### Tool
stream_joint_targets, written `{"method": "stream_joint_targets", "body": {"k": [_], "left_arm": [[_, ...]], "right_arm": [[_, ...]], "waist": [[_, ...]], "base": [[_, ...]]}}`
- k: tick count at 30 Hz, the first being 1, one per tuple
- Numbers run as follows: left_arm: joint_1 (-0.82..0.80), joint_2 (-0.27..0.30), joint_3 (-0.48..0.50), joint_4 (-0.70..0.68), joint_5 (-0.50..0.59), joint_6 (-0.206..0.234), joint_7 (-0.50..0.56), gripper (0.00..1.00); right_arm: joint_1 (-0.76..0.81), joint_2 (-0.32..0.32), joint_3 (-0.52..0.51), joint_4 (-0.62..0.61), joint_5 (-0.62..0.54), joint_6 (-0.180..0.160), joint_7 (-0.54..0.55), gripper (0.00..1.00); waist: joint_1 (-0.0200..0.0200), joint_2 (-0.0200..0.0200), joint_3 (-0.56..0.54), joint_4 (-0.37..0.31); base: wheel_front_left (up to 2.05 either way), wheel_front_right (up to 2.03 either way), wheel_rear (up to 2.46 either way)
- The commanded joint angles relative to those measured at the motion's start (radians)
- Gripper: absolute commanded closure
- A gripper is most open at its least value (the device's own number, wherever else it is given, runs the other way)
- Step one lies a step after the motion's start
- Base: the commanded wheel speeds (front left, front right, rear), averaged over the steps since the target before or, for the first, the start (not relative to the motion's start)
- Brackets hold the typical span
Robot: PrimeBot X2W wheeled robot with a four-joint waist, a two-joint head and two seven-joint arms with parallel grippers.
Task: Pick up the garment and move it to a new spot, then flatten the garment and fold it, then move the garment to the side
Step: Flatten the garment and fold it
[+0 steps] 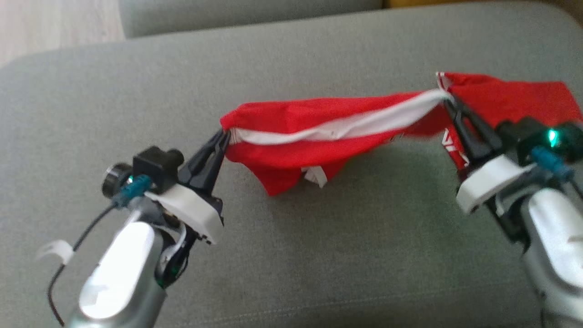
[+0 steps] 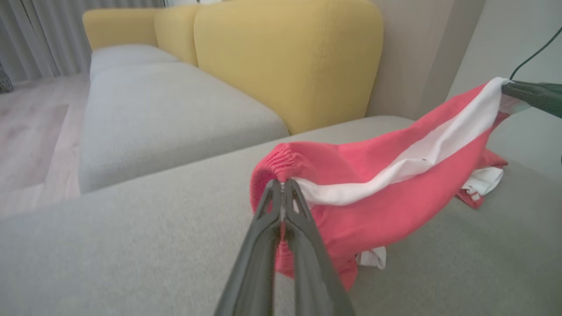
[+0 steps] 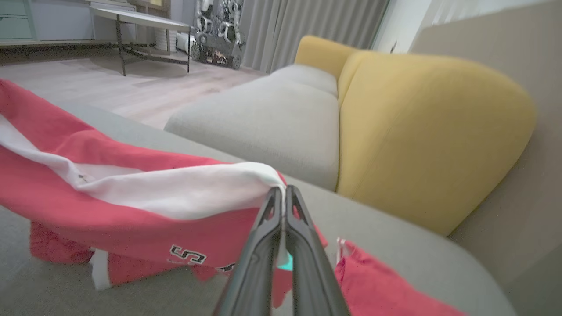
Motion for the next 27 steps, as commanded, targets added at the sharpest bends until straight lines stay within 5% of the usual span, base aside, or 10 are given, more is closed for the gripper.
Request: {"method": "stream_joint_targets", "body": {"k": [1,9,18,23,27], "left_arm": [[-0.050,0.036,0.049,-0.079,0.002,0.006,0.012,1.00],[-0.102,0.058,0.117,-0.323,-0.022,0.063,0.078,1.00],[-0.039,0.063,0.174,-0.565,-0.043,0.160,0.166,1.00],[-0.047,0.099,0.188,-0.621,-0.045,0.165,0.232,1.00],[-0.124,0.121,0.178,-0.559,-0.067,0.125,0.285,1.00]], "right_arm": [[-0.062,-0.039,0.024,-0.048,-0.020,-0.001,-0.022,1.00],[-0.191,-0.125,0.071,-0.105,-0.051,-0.001,-0.021,1.00],[-0.128,-0.186,0.005,-0.292,0.007,-0.001,0.138,1.00],[-0.119,-0.198,-0.036,-0.397,0.032,-0.001,0.219,1.00],[-0.187,-0.203,-0.021,-0.383,0.075,-0.001,0.263,1.00]], "waist": [[0.0000,0.0000,-0.047,0.011],[0.0000,0.0000,-0.161,0.021],[0.0000,0.0000,-0.214,0.027],[0.0000,0.0000,-0.193,0.029],[0.0000,0.0000,-0.133,0.031]], "base": [[0.00,0.00,0.00],[0.00,0.00,0.00],[0.00,0.00,0.00],[0.00,0.00,0.00],[0.00,0.00,0.00]]}}
